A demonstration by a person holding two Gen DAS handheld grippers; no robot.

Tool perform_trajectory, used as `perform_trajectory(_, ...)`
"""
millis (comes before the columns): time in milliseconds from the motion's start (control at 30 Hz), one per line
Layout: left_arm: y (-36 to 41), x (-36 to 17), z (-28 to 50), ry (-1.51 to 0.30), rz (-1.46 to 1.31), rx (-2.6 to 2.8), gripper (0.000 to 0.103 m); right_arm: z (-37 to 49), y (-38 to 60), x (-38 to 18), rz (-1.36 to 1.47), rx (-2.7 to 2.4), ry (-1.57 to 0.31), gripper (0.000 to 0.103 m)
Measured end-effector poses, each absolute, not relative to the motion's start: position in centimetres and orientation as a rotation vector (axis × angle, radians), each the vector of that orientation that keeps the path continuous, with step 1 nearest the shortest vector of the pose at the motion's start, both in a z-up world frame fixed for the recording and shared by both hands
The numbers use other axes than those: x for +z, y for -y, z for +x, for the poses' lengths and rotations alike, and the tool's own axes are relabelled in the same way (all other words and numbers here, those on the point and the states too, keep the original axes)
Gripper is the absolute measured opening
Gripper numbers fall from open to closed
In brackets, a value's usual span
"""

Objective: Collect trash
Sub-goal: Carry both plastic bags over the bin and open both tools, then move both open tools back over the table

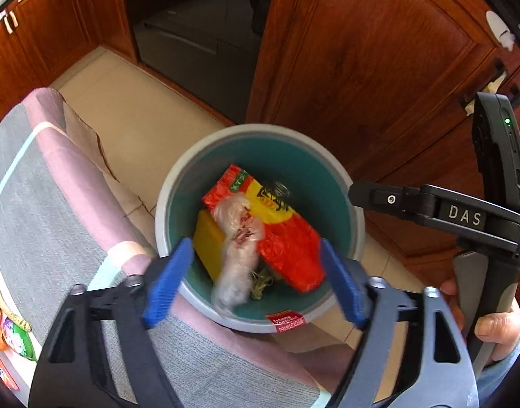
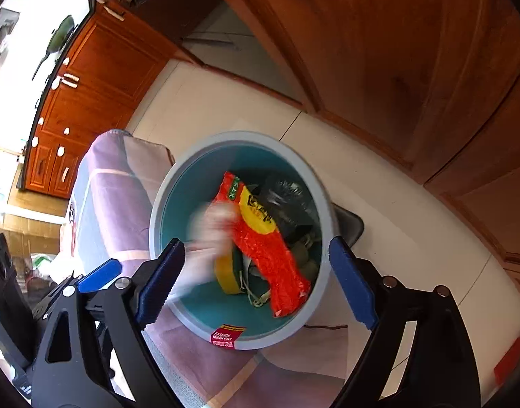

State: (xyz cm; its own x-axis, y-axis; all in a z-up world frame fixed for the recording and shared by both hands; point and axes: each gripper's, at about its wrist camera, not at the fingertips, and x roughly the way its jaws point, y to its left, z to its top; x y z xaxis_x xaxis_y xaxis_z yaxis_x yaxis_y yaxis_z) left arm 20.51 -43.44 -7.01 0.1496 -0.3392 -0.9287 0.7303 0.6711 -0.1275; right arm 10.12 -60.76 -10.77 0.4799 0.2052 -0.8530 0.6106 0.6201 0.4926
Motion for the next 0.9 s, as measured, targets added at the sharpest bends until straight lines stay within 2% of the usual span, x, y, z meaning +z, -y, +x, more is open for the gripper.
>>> perform_trajectory(267, 40.2, -5.8, 20.3, -1.193, 0.323, -0.756, 0.097, 10.3, 59.9, -10.5, 0.883, -0.291, -1.111, 0.087)
perform_trajectory(633, 35.7, -4.2, 18.6, -1.22, 0.287, -0.687, 0.098, 10.9, 55.0, -9.2, 0.816, -0.233, -1.148, 0.087)
perform_trajectory(900, 28.6, -3.0, 18.5, -1.191, 0.22, -0.603, 0.098, 11.6, 50.1, -7.3, 0.765, -0.175, -1.147, 0.087)
